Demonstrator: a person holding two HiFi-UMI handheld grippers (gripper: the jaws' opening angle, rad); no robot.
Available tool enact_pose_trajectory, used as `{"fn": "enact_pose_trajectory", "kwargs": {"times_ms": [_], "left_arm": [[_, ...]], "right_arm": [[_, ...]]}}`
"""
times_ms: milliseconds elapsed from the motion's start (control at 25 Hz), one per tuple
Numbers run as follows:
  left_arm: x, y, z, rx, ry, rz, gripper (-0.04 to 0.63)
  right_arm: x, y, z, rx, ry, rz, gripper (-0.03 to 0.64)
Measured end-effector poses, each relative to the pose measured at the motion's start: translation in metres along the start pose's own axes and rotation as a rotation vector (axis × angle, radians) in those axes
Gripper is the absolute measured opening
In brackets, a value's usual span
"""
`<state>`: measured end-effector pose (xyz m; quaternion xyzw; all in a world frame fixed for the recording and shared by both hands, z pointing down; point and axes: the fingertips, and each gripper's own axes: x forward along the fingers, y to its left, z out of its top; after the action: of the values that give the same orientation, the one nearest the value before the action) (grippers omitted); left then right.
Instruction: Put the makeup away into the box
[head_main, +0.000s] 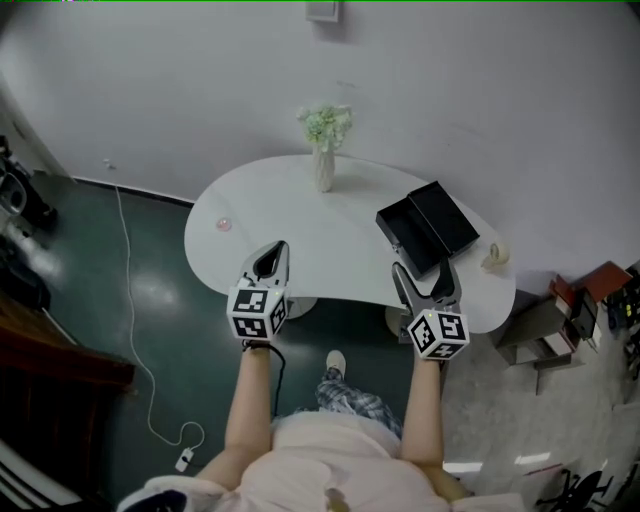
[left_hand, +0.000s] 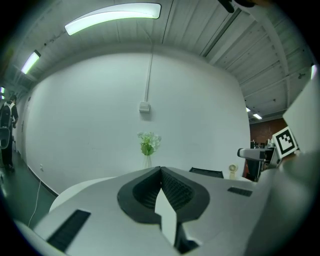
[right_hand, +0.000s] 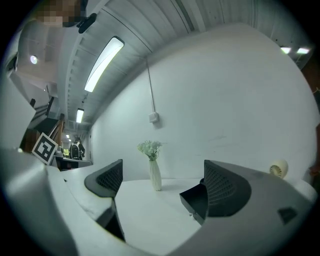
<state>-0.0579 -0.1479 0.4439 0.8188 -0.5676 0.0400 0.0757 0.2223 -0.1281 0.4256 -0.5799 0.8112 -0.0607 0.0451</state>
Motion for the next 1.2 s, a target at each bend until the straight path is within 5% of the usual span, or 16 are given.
{"fn": "enact_pose_trajectory", "kwargs": {"times_ms": [280, 760, 1200], "left_arm": [[0.061, 0.026, 0.015, 0.002, 0.000, 0.061, 0.026], [0.082, 0.077, 0.014, -0.035, 0.037, 0.139, 0.026], [0.018, 0.164, -0.003, -0.067, 0.059, 0.365, 0.026]], "right_arm": [[0.098, -0.022, 0.012, 0.001, 0.010, 0.061, 0.497], [0.167, 0.002, 0.001, -0.004, 0.074, 0.131, 0.497], [0.236, 0.119, -0.039, -0.001, 0.159, 0.398, 0.497]]}}
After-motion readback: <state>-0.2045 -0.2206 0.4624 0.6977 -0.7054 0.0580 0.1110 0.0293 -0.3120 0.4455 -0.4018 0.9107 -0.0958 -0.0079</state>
